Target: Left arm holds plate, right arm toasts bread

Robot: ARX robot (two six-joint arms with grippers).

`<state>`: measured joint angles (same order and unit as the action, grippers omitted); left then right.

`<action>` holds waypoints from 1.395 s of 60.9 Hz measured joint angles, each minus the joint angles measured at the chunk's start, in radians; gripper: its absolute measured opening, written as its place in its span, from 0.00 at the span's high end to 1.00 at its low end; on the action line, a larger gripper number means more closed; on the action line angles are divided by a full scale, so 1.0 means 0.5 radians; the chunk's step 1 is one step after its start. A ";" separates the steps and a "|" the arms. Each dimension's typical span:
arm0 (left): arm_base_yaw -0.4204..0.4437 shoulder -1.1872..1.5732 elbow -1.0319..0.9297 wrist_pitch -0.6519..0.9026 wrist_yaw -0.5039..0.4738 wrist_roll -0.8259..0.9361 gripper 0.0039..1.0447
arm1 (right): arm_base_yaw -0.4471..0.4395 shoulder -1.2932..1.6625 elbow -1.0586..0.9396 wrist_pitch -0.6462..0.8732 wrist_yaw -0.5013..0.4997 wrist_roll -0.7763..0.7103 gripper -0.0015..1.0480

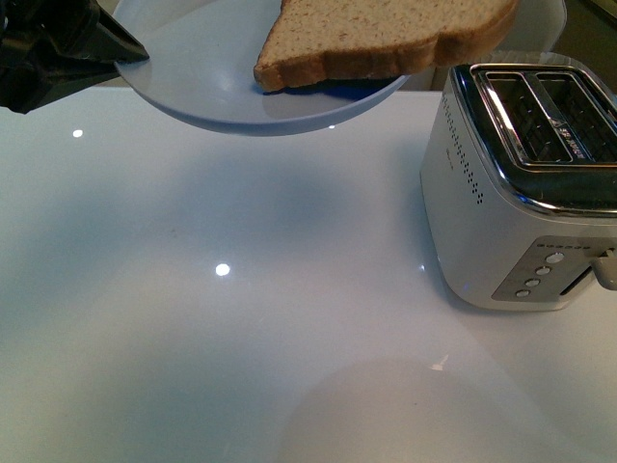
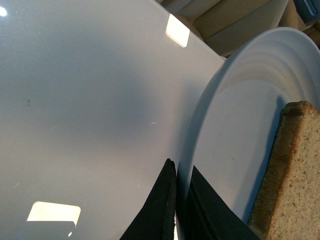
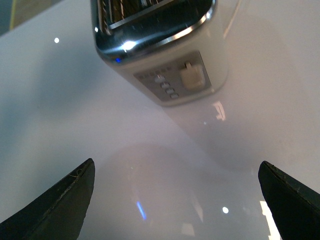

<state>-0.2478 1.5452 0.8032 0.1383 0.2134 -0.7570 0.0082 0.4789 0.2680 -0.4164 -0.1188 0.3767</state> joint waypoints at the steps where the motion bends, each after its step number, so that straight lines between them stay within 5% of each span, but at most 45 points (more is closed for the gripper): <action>1: 0.000 0.000 0.000 -0.002 0.001 0.000 0.98 | 0.006 0.024 0.011 0.025 -0.008 0.013 0.08; 30: -0.003 0.000 0.001 -0.015 0.019 -0.016 0.98 | 0.529 1.218 0.503 1.331 -0.366 1.085 0.08; 62: -0.018 0.000 0.010 -0.029 0.031 -0.044 0.98 | 0.674 1.718 0.750 1.562 -0.312 1.251 0.08; 85: -0.023 0.000 0.012 -0.041 0.046 -0.054 0.98 | 0.659 1.801 0.815 1.575 -0.294 1.262 0.67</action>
<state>-0.2592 1.5452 0.8093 0.1177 0.2363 -0.7841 0.3378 1.3796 0.6754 0.3714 -0.2661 1.0077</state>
